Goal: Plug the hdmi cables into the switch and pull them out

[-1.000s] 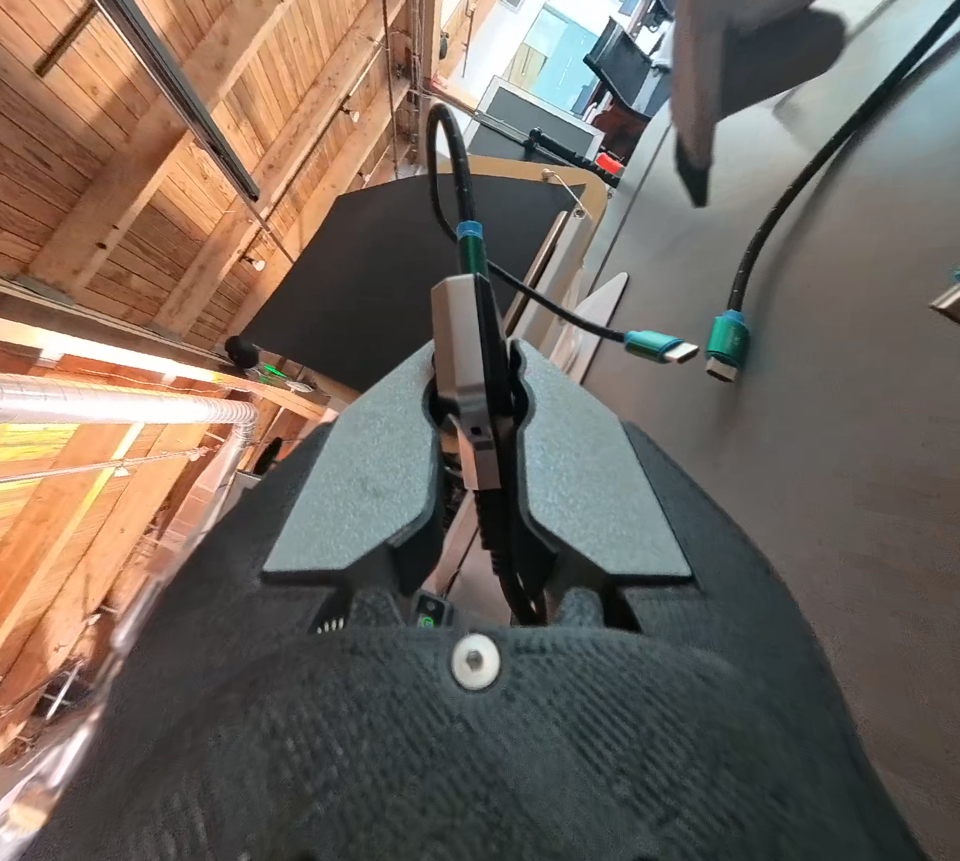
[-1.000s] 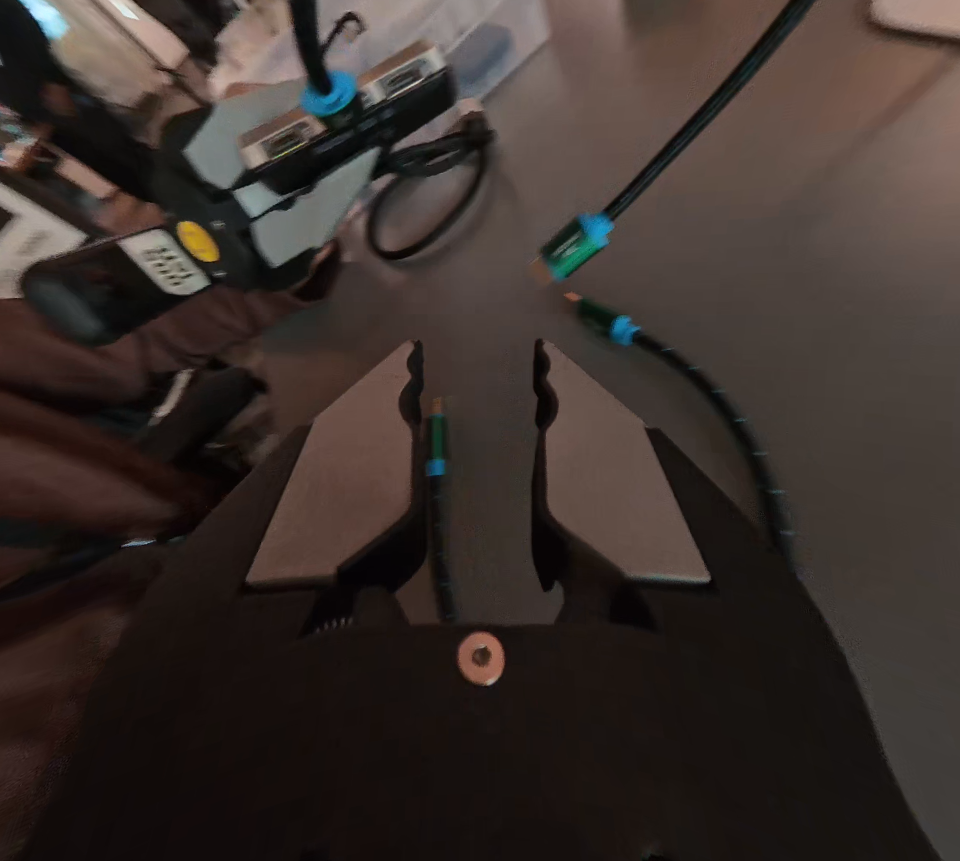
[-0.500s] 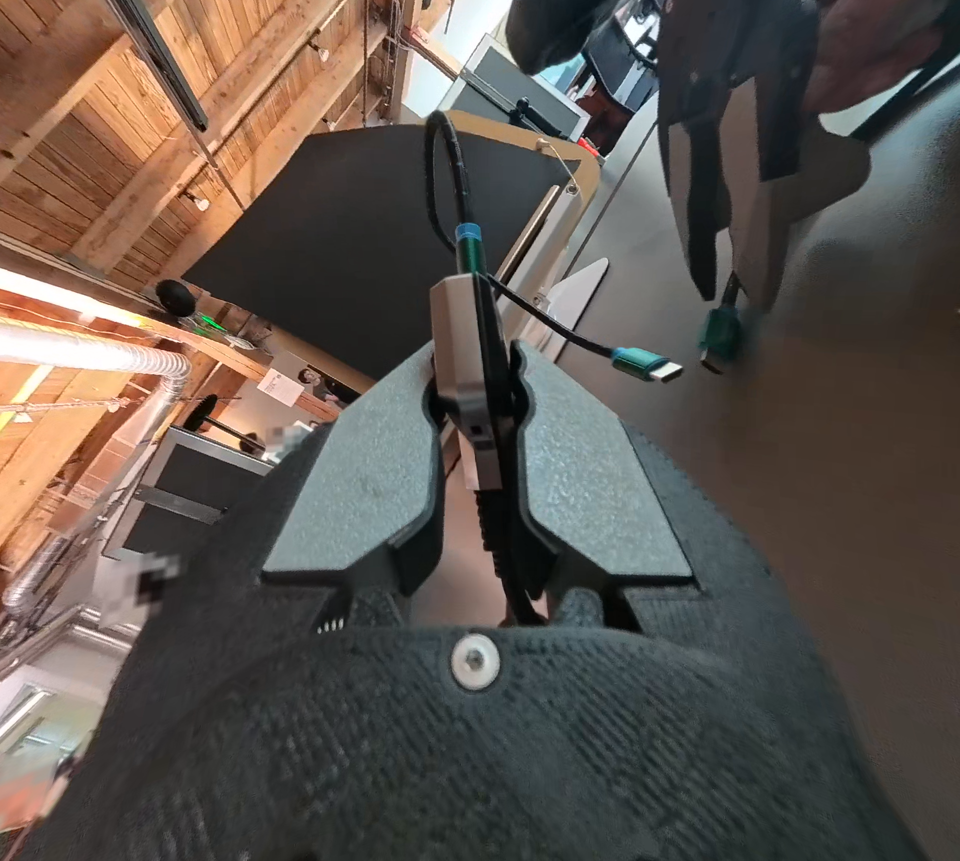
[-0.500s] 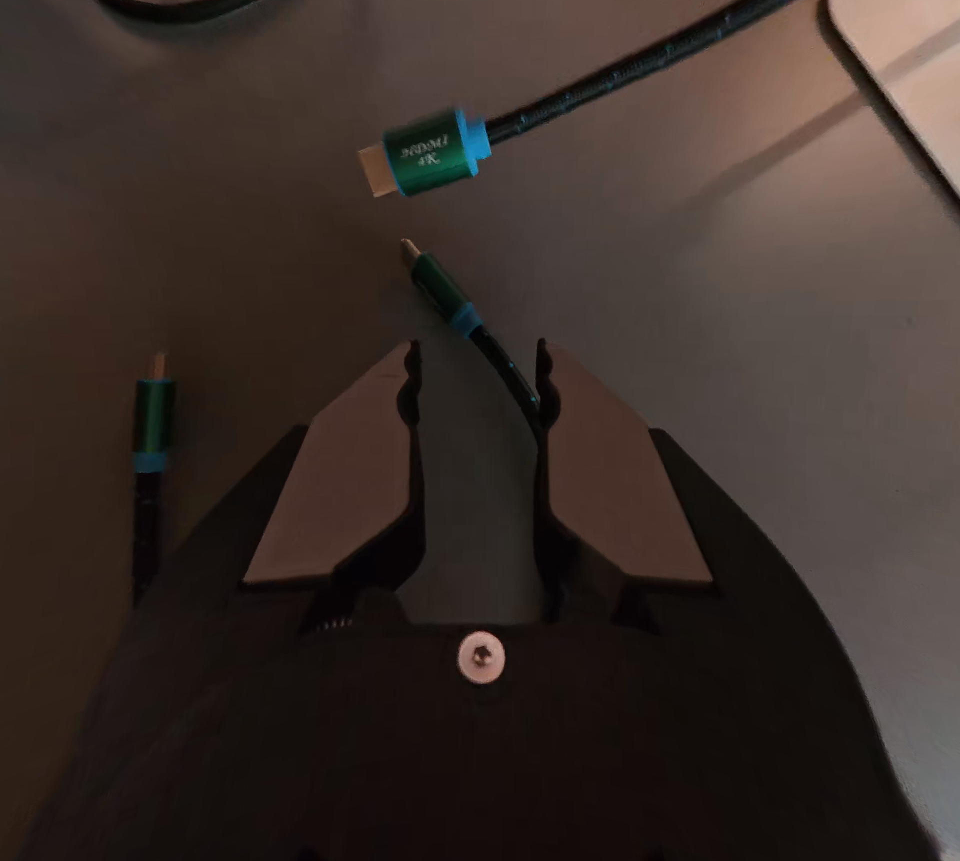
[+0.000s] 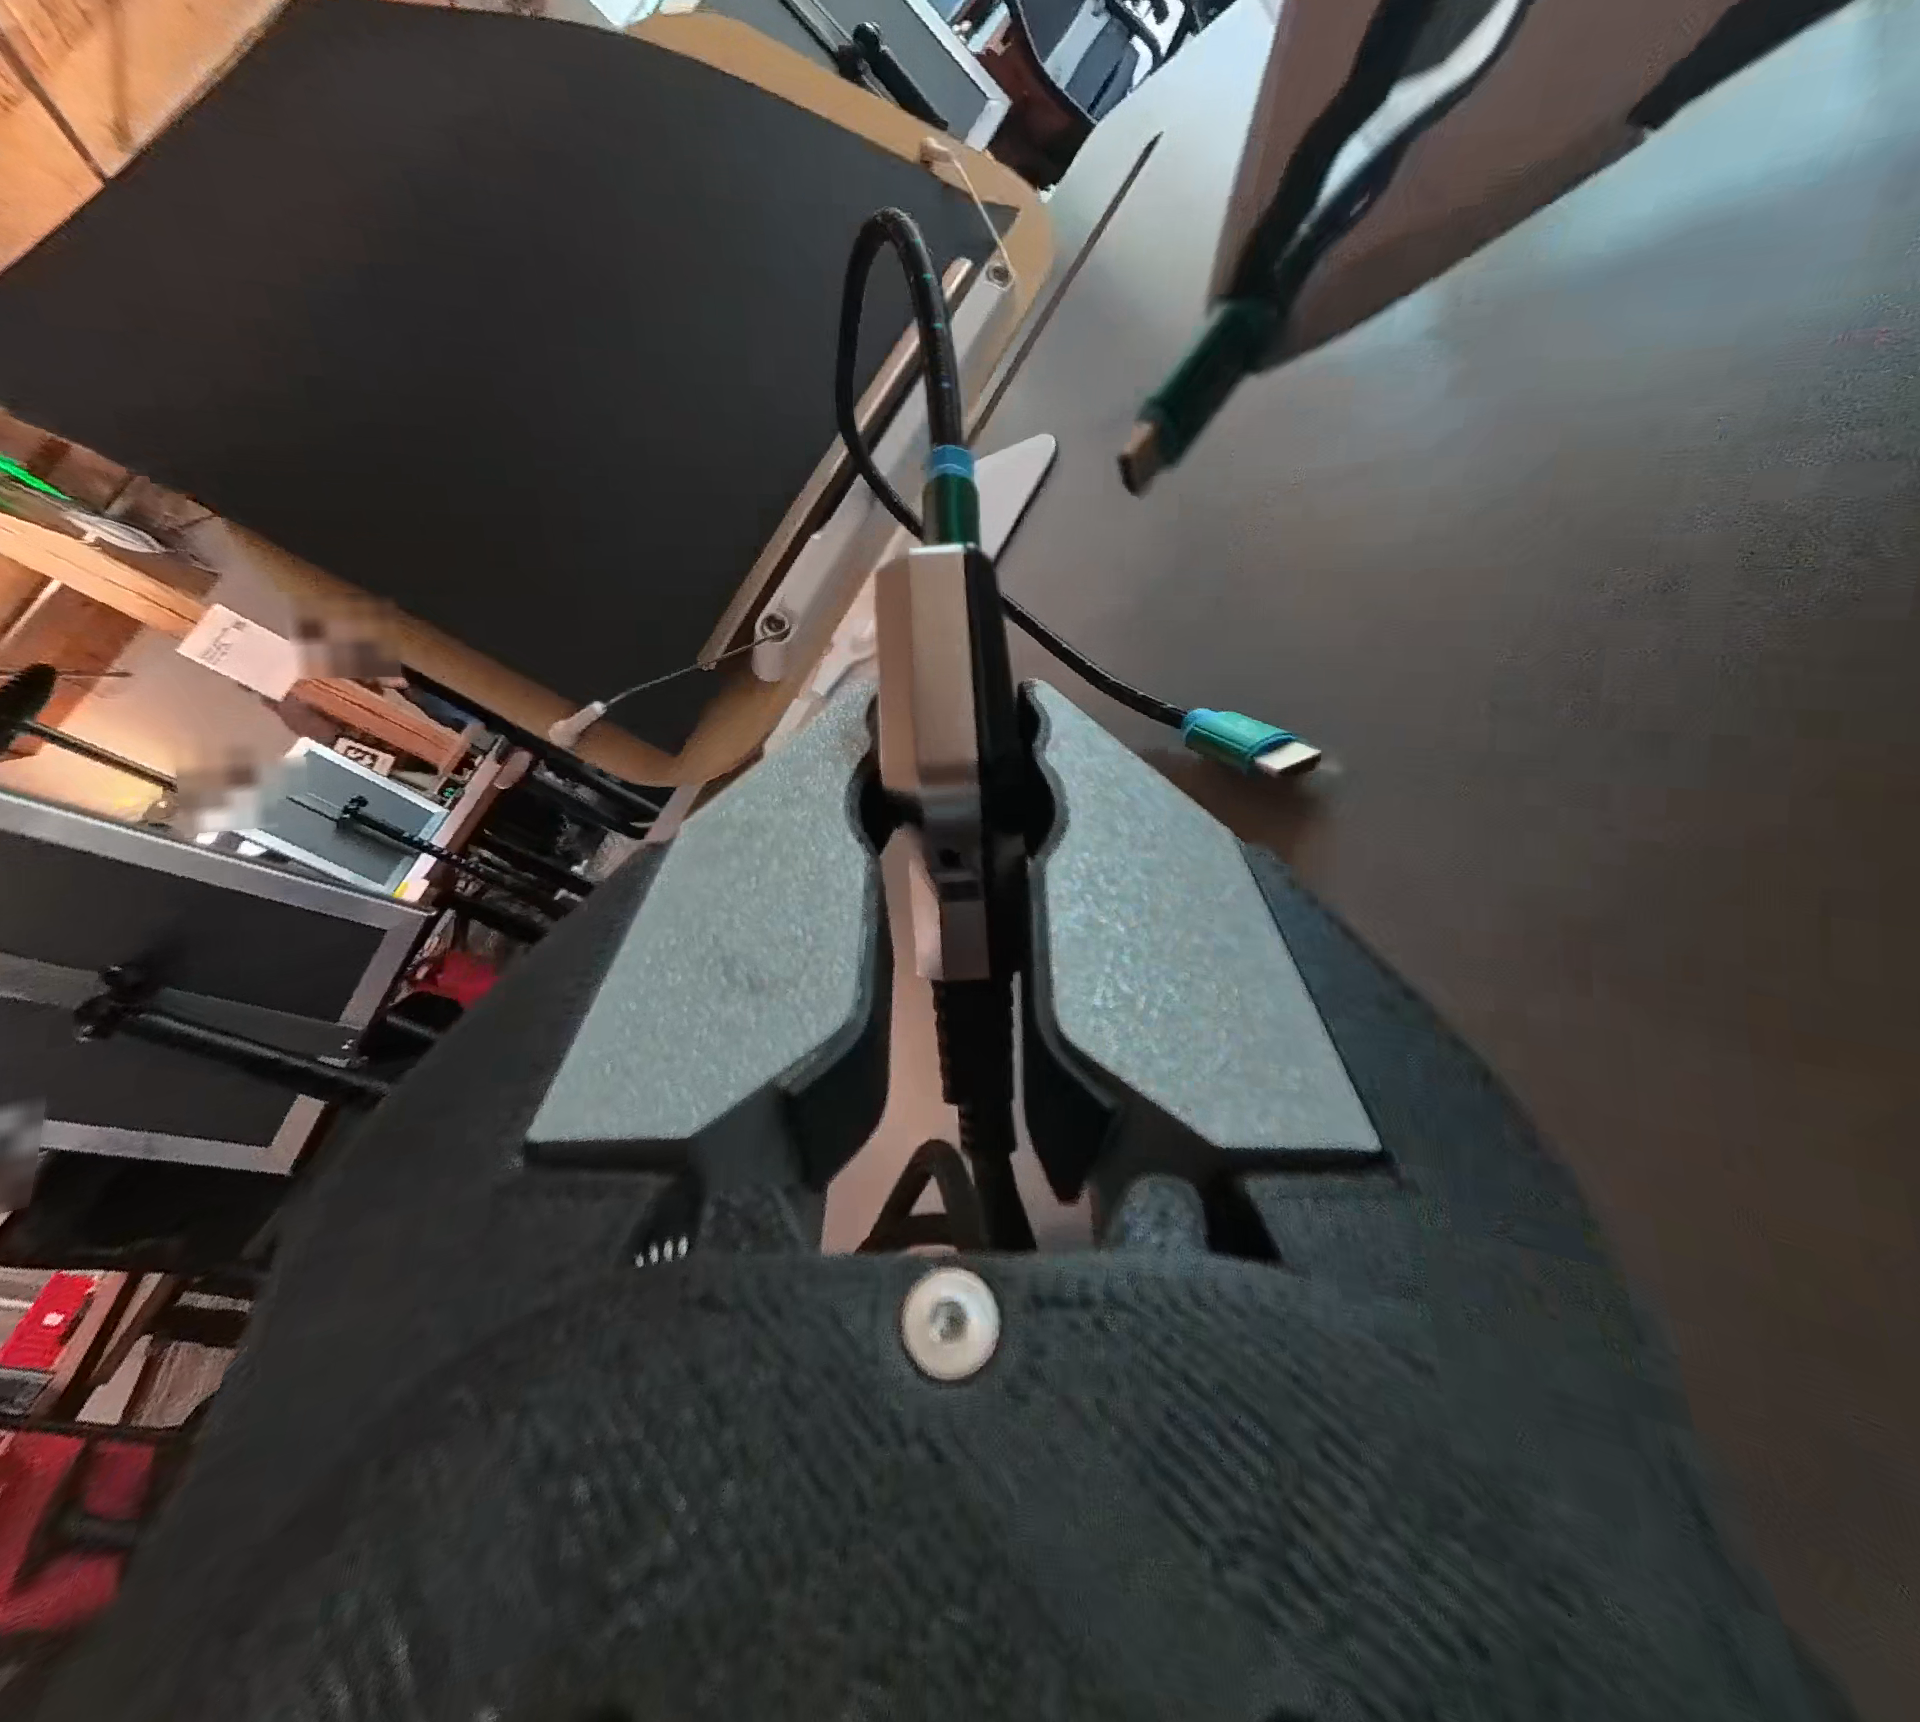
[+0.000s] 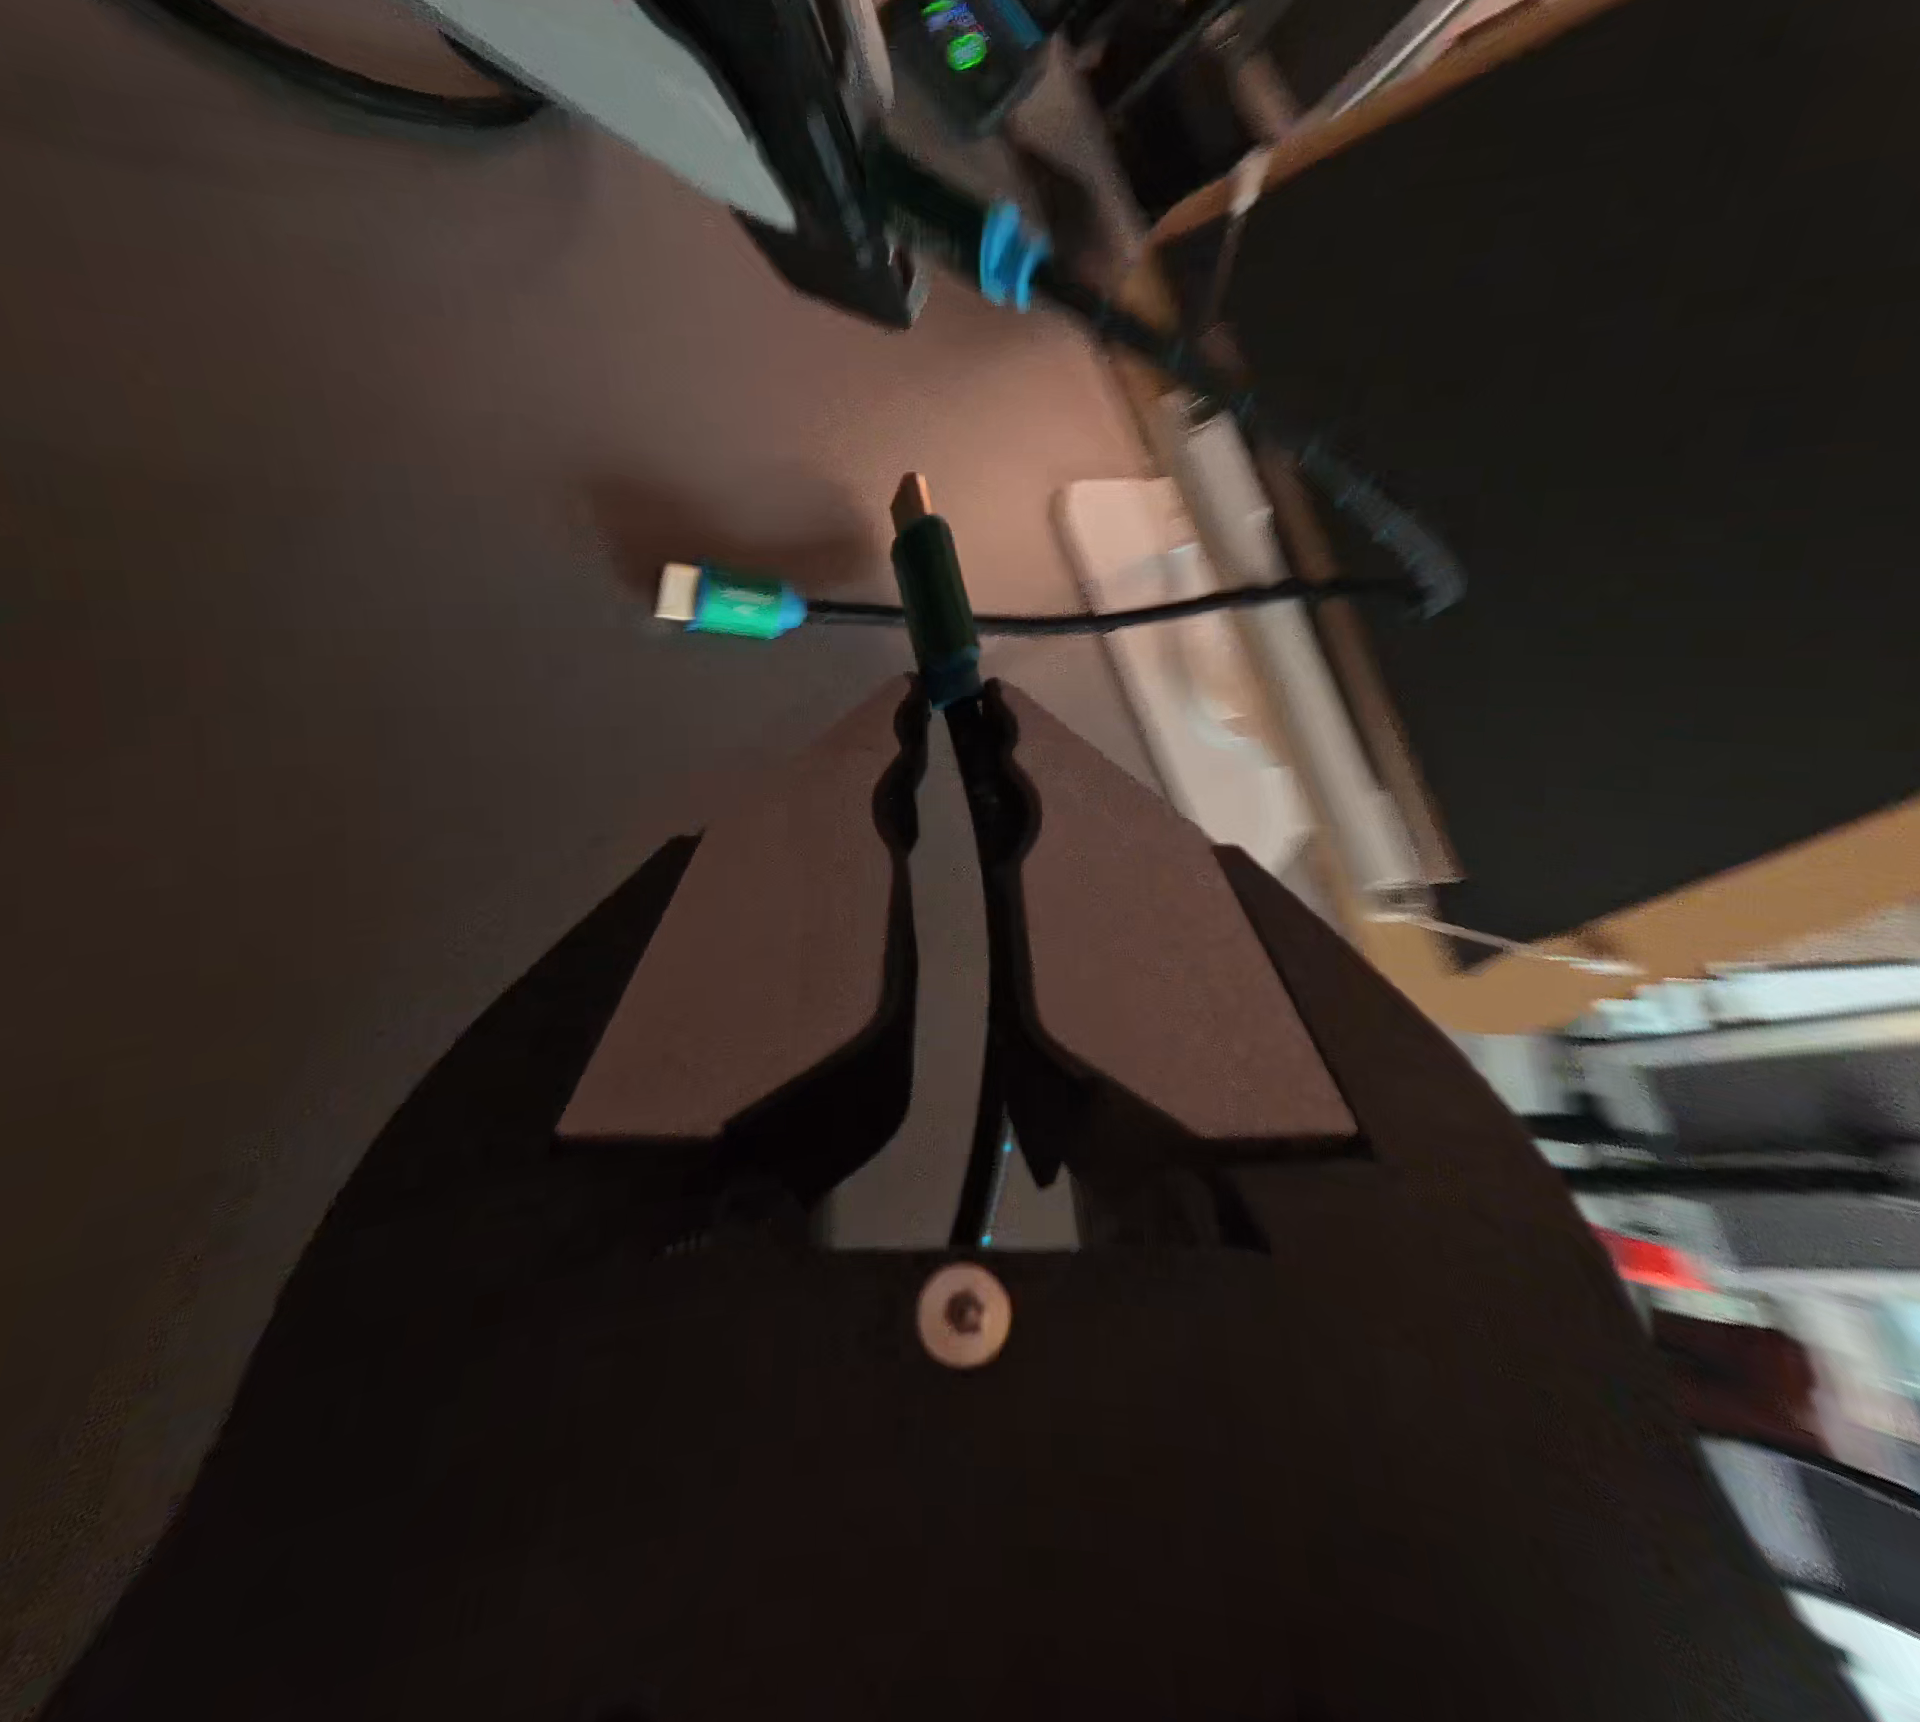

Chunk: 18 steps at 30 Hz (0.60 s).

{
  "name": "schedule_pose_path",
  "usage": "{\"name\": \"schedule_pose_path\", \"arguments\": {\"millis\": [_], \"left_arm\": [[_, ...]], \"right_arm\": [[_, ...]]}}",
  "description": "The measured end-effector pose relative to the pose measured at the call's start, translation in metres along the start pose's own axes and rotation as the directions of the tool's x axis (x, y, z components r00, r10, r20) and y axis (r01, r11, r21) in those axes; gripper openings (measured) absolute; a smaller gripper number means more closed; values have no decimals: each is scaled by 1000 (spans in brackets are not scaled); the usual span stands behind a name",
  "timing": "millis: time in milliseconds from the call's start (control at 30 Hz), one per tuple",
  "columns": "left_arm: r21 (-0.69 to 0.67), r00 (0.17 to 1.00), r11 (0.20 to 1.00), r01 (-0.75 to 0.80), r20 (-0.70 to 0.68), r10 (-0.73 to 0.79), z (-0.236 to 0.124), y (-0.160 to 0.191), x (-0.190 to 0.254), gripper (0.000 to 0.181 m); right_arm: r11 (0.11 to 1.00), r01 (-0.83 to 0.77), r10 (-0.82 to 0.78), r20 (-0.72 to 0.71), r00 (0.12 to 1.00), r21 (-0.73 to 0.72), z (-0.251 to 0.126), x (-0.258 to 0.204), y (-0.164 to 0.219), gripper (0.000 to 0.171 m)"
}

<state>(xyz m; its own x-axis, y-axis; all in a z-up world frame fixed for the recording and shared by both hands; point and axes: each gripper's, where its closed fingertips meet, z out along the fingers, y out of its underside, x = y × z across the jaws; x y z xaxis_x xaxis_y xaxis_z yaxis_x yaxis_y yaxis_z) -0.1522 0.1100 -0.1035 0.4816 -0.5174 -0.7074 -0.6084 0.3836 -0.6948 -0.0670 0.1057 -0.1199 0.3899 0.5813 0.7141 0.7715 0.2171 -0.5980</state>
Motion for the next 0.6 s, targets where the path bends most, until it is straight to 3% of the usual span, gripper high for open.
{"name": "schedule_pose_path", "arguments": {"millis": [67, 200, 367, 600], "left_arm": [[-9, 1000, 1000, -2, -19, 1, 3, -1, 5, 21], [0, 999, 1000, -31, -42, 31, 3, -1, 11, 20], [64, 979, 986, -157, -125, 164, 2, 0, 28, 20], [93, 973, 982, -167, -146, 179, 0, -2, 33, 20]], "right_arm": [[982, 188, -187, -173, 967, -12, -8, 2, -16, 6], [919, 394, -387, -278, 879, -34, -14, -11, -37, 6], [888, 456, -453, -295, 841, -62, -12, -13, -36, 6], [851, 522, -511, -337, 790, -67, -15, -18, -44, 6]]}}
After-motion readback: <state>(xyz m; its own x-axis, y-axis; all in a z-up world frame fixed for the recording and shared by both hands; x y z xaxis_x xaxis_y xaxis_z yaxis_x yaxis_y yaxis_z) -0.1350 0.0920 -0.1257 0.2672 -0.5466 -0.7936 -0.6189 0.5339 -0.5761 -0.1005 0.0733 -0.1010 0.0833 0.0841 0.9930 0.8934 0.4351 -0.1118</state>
